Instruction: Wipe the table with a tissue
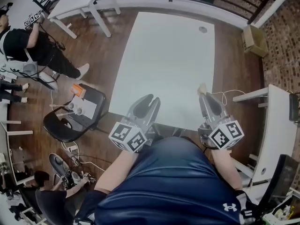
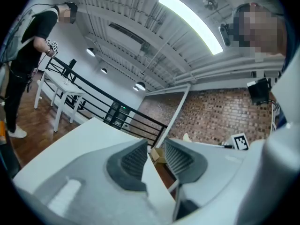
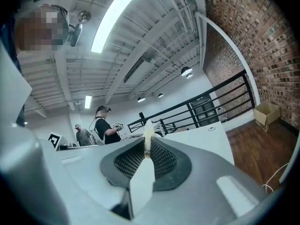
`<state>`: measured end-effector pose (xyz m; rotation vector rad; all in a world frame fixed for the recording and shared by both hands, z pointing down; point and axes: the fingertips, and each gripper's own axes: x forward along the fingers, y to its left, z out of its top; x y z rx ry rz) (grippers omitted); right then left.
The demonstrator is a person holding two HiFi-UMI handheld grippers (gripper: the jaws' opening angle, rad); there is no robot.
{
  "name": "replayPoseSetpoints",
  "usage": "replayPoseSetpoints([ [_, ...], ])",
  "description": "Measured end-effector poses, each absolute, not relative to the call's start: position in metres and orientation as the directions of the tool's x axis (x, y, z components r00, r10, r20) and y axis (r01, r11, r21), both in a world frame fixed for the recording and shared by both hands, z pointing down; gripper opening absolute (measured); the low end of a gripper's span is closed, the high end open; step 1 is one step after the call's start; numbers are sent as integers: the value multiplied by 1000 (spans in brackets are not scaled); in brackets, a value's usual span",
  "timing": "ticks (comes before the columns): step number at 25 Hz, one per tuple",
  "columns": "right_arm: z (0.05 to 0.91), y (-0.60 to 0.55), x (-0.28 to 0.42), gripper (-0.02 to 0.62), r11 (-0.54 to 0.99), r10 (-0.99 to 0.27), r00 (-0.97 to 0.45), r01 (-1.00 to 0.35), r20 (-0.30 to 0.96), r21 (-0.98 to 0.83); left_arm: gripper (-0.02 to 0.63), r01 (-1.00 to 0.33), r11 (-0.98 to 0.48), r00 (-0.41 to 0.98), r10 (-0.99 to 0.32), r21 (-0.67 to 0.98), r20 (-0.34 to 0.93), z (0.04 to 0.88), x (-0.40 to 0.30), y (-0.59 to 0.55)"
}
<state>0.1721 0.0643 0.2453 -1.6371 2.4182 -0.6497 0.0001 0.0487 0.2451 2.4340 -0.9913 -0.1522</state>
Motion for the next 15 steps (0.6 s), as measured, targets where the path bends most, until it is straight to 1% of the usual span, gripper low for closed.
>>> replayPoseSetpoints([
  [11,254,65,164,44,312,-908,-399,-847,125,-431,115,-618,-600,737,-667,508,110,252,-3,48],
  [15,254,62,164,44,311,-910,-396,-849,123,-427,115,-612,-605,740,-666,509,98,254,-3,46],
])
